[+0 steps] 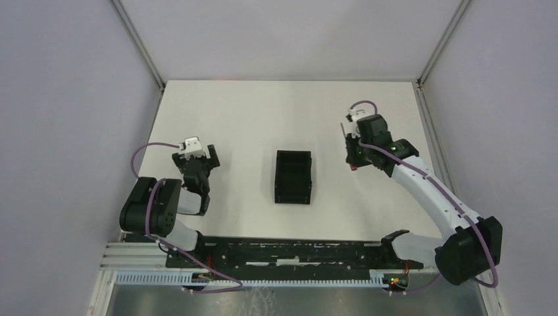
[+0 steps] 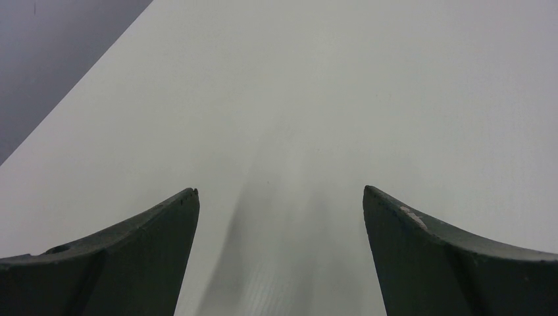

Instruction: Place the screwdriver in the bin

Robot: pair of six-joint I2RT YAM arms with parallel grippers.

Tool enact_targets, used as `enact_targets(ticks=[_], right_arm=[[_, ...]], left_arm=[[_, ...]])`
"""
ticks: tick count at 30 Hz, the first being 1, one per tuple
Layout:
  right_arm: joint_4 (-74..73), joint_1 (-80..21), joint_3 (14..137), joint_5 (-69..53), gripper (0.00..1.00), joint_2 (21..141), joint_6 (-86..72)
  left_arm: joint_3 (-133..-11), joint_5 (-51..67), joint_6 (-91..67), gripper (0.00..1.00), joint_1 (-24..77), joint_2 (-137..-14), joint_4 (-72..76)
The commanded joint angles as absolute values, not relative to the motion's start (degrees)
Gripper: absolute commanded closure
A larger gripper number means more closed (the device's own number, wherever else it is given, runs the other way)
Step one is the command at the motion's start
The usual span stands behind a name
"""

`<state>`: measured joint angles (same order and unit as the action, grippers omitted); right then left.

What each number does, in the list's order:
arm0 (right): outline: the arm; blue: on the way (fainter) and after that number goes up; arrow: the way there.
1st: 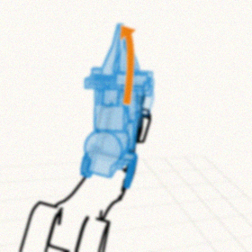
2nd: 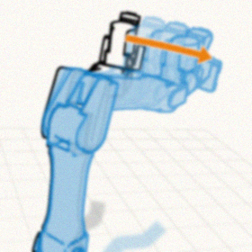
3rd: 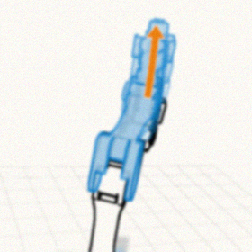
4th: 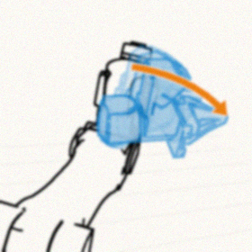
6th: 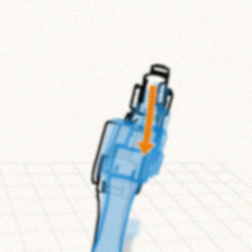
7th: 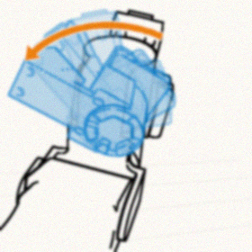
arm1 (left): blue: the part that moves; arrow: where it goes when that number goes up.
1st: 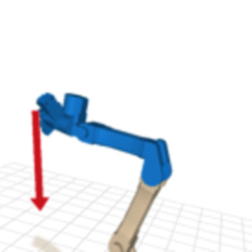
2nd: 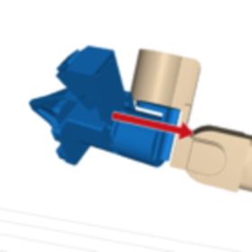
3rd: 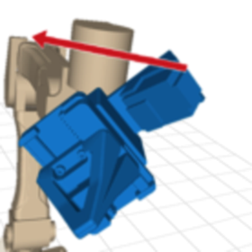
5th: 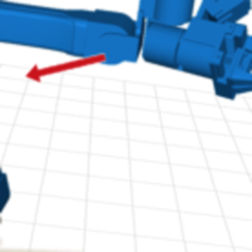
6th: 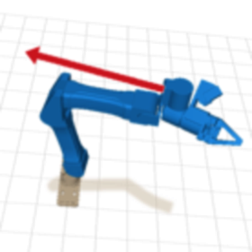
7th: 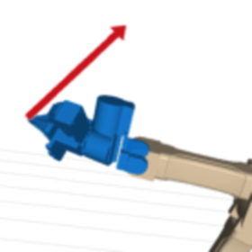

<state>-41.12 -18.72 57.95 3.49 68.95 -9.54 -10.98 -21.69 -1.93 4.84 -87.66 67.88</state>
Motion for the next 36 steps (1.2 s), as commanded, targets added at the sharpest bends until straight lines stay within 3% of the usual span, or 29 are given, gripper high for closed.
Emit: enact_targets(ticks=[1, 6, 20, 24, 27, 29, 34, 36], right_arm=[[-33.58, -33.84, 61.27, 2.59, 1.0, 70.04, -17.68], [-30.35, -47.8, 64.66, 7.29, 1.0, 78.43, -18.79], [-29.52, -53.16, 63.74, 12.02, 1.0, 90.01, -21.58], [-29.64, -53.17, 64.48, 12.48, 0.63, 91.73, -21.7], [-29.63, -53.23, 65.18, 13.18, 0.46, 91.3, -21.81], [-29.54, -53.56, 65.84, 14.04, 0.39, 90.23, -21.82], [-28.05, -53.96, 66.76, 13.76, 0.35, 86.26, -20.67], [-25.5, -54.01, 66.03, 13.0, 0.27, 83.94, -19.56]], left_arm=[[-12.13, -21.28, -4.15, 0.0, 4.59, -88.15, 71.19], [-12.13, -21.27, -4.19, 0.0, 4.57, -88.2, 71.22], [-12.13, -21.27, -4.14, 0.0, 4.59, -88.13, 71.17], [-12.13, -21.27, -4.19, 0.0, 4.58, -88.15, 71.16], [-12.12, -21.27, -4.2, 0.0, 4.59, -88.22, 71.18], [-12.13, -21.27, -4.16, 0.0, 4.58, -88.13, 71.18], [-12.13, -21.27, -4.2, 0.0, 4.63, -88.15, 71.19], [-12.13, -21.27, -4.15, 0.0, 4.64, -88.12, 71.18]])
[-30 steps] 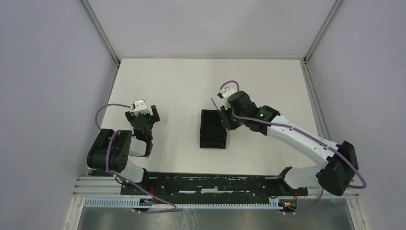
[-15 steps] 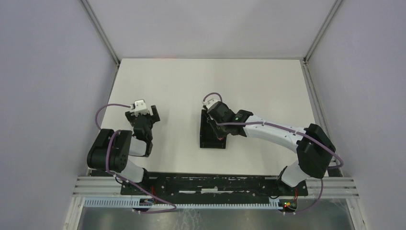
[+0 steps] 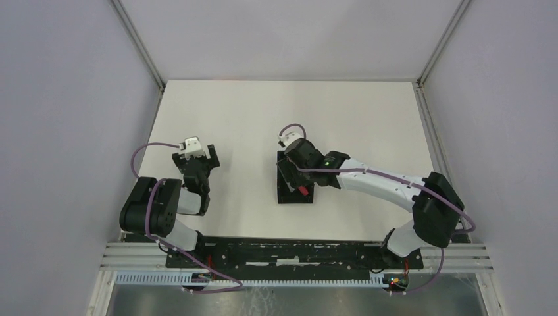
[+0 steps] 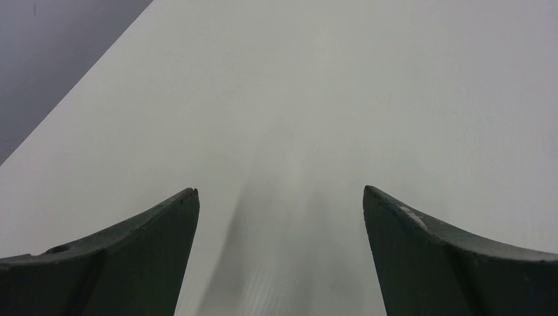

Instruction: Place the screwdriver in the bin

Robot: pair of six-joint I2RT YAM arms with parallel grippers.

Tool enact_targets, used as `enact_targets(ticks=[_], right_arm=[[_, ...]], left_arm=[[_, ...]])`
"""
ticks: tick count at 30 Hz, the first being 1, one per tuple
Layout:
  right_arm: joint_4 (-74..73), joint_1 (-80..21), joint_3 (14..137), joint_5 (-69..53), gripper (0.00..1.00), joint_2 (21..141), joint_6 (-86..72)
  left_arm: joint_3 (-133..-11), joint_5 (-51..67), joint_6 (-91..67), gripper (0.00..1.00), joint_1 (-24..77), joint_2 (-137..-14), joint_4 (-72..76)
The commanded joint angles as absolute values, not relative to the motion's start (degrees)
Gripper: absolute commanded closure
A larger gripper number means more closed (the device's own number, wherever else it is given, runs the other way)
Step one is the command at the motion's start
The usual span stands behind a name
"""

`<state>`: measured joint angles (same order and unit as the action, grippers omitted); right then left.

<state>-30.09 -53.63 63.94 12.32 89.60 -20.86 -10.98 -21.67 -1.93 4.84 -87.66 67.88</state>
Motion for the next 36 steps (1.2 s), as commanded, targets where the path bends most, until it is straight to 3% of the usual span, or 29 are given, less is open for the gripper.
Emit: enact_targets(ticks=[1, 2, 3, 10, 18, 27, 36], right_arm=[[-24.51, -53.97, 65.56, 13.34, 0.15, 82.89, -18.85], [-23.67, -53.91, 65.36, 14.09, 0.03, 81.65, -18.06], [-23.14, -53.54, 65.22, 14.85, 0.02, 80.64, -17.33], [-14.06, -44.07, 57.62, 20.82, 0.02, 73.22, -10.93], [18.05, -30.46, 28.65, 29.87, 0.02, 60.78, -1.61], [39.19, -22.49, 10.27, 34.53, 0.02, 62.15, 1.59], [40.34, -21.76, 8.6, 35.36, 0.02, 61.85, 0.09]], left_arm=[[-12.15, -21.27, -4.18, 0.0, 4.61, -88.08, 71.13], [-12.13, -21.27, -4.14, 0.0, 4.59, -88.13, 71.18], [-12.13, -21.27, -4.15, 0.0, 4.61, -88.11, 71.19], [-12.13, -21.27, -4.21, 0.0, 4.64, -88.13, 71.18], [-12.13, -21.27, -4.14, 0.0, 4.61, -88.1, 71.2], [-12.13, -21.27, -4.14, 0.0, 4.63, -88.16, 71.2], [-12.22, -21.27, -4.18, 0.0, 4.61, -88.23, 71.12]])
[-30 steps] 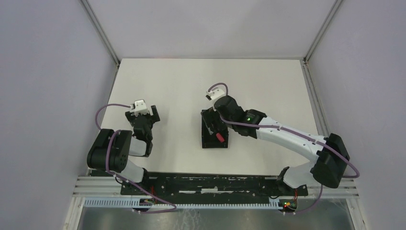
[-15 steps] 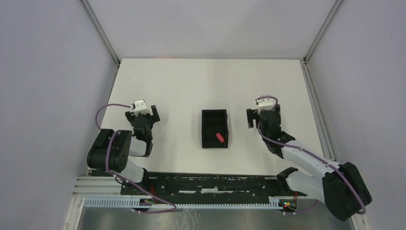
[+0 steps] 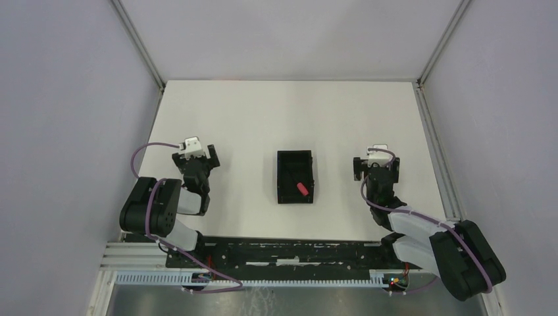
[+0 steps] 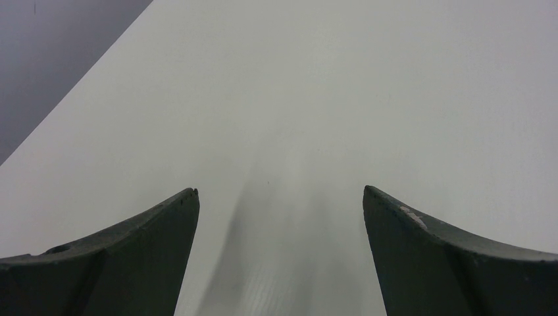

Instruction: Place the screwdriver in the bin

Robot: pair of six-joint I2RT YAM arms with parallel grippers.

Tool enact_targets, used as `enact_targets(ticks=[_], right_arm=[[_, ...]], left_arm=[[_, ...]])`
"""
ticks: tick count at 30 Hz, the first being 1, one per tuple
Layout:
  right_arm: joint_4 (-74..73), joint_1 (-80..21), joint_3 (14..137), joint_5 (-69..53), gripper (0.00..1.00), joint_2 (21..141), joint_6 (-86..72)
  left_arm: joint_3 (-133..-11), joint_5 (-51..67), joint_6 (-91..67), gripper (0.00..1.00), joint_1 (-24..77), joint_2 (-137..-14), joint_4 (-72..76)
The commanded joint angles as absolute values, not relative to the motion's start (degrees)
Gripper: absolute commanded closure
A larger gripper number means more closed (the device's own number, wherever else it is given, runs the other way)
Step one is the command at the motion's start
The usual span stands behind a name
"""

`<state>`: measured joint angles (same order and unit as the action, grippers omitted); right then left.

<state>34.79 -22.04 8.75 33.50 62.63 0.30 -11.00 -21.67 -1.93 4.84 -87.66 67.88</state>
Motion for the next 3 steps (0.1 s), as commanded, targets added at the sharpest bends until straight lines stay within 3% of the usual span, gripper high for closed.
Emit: enact_targets(ticks=[1, 3], right_arm=[[40.33, -21.79, 8.64, 35.37, 0.02, 62.02, 0.09], [40.13, -21.8, 8.82, 35.31, 0.02, 62.25, 0.09]], left_arm=[[-12.17, -21.27, -4.16, 0.0, 4.58, -88.22, 71.12], [-12.09, -21.31, -4.16, 0.0, 4.64, -88.15, 71.19]])
